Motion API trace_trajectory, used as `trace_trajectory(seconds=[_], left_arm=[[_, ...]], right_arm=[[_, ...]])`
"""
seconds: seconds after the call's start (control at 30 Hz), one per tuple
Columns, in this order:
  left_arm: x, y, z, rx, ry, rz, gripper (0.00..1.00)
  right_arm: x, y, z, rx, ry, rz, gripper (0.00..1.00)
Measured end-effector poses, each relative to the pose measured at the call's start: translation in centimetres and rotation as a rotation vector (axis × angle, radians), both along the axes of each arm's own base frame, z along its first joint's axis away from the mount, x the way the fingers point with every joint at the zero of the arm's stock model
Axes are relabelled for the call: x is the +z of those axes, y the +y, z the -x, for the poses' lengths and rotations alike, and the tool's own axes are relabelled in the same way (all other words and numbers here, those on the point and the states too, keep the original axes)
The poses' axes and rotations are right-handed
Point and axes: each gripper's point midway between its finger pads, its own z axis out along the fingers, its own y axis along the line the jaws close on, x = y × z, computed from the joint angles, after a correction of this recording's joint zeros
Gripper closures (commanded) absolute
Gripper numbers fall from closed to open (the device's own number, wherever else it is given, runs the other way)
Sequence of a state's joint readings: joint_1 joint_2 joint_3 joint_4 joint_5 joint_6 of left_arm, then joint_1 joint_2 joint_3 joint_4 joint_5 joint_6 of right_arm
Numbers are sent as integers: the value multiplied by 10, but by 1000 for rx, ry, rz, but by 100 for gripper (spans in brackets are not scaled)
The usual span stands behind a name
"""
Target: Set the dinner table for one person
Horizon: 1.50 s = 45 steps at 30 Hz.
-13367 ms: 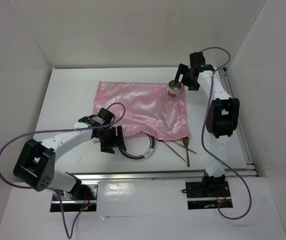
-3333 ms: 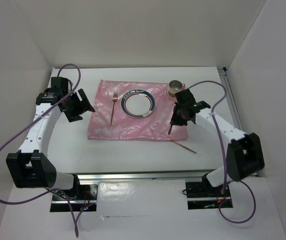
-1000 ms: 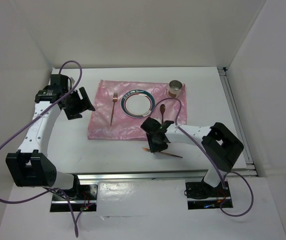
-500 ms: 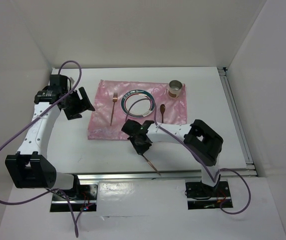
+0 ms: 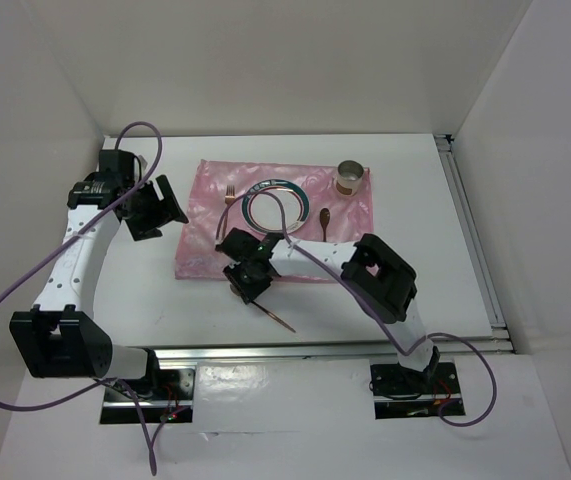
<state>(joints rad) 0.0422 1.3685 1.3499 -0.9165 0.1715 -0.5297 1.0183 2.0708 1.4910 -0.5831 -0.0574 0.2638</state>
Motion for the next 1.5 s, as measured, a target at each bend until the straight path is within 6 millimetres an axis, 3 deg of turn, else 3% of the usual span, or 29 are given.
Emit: trace_trajectory(seconds=[0.07,0.43,0.53,0.7,0.97,1.1,1.23,1.33,1.43,1.5], left_arm=[[0,0,0,0,0,-1,14],[0,0,0,-1,0,0,14],[0,0,0,-1,0,0,14],[0,0,0,0,-1,1,14],[3,0,1,0,-10,0,14],[3,0,1,0,-12,1,14],[4,-2,0,-4,-15,9,14],[4,-2,0,-4,-15,10,14],[4,-2,0,-4,-15,8,14],[4,-2,0,-4,-15,8,14]], right_arm=[[1,1,3,14,5,-17,55],[-3,-27,15,16,-29,3,58],[-3,-30,17,18,-47,13,64],[-4,-32,19,23,-105,56,100],[1,-37,40,85,-219,162,100],[21,-45,44,105,-235,165,100],[52,-41,35,86,-281,100,100],[72,-41,16,29,-305,59,100],[90,-53,-21,-106,-299,16,100],[101,-76,-58,-251,-285,-18,100]])
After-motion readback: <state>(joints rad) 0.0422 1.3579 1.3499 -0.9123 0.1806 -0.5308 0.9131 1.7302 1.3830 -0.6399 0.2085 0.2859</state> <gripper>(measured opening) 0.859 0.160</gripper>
